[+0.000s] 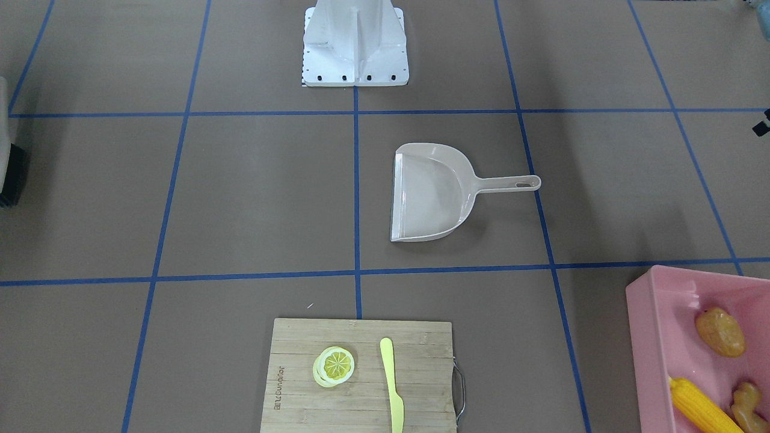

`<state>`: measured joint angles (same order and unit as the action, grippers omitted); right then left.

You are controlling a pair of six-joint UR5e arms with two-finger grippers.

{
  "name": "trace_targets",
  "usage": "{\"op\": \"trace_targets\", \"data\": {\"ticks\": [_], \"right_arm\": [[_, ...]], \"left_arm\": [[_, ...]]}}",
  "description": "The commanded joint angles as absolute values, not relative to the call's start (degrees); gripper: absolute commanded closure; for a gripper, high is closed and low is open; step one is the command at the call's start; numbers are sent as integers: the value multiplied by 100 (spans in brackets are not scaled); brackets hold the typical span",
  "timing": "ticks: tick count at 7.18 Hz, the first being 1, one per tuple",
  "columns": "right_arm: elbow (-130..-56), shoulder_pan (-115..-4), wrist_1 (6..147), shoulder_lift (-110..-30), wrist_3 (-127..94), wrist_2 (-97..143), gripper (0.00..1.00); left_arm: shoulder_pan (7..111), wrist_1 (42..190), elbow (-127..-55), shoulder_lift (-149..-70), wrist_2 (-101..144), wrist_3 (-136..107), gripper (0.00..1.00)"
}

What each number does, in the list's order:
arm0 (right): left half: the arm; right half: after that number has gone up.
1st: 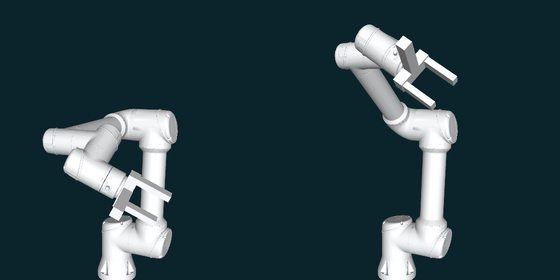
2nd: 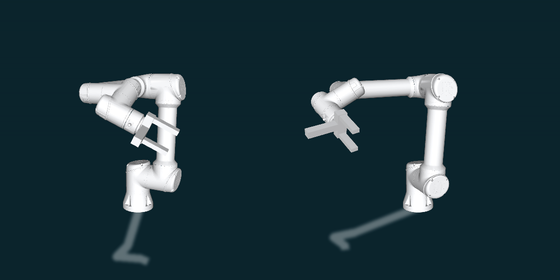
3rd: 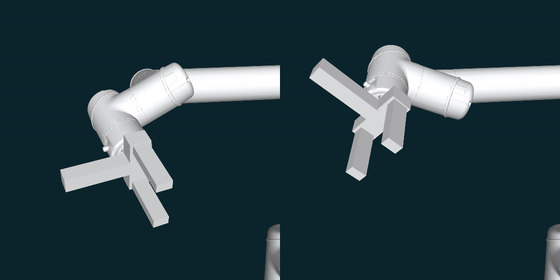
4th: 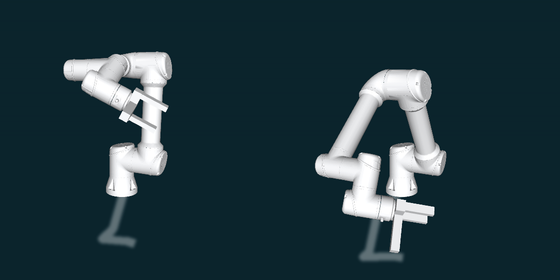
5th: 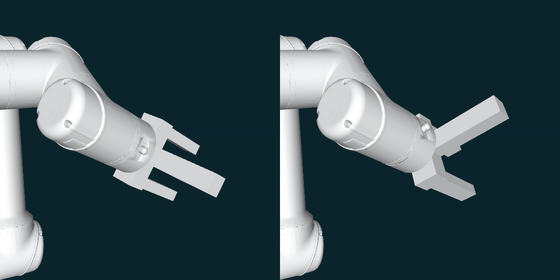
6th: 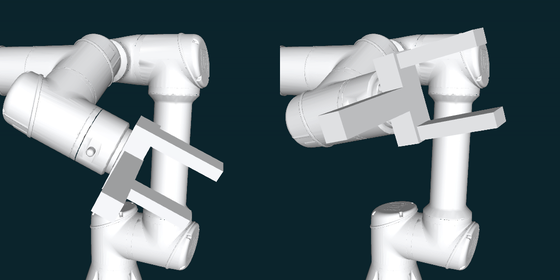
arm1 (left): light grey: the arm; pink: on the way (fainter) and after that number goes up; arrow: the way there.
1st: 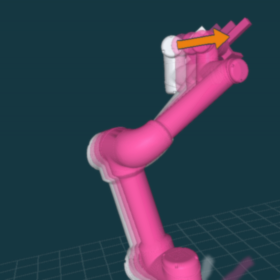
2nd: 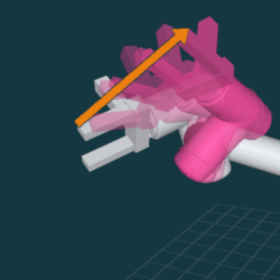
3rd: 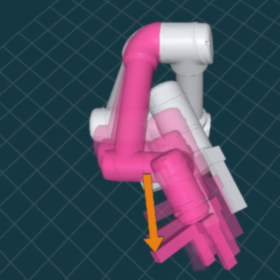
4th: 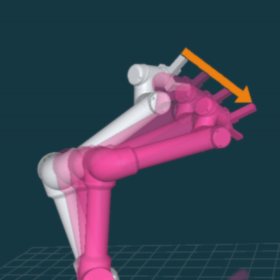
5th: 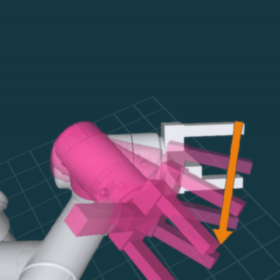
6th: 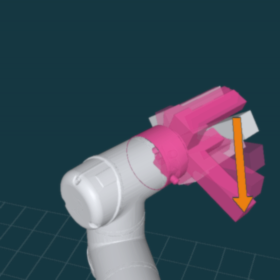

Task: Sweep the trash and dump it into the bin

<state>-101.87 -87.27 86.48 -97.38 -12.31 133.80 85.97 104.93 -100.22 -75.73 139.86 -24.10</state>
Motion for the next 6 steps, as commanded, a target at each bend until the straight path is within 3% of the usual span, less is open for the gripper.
{"op": "trace_targets", "data": {"ticks": [1,6], "right_arm": [[-10187,-8728,8648,-9747,-1230,13386,0],[-10195,-8728,8648,-9747,-1230,13386,0]], "left_arm": [[8613,10503,-10064,-7576,13983,-2408,1],[8728,10503,-10081,-7541,13992,-2408,1]]}}
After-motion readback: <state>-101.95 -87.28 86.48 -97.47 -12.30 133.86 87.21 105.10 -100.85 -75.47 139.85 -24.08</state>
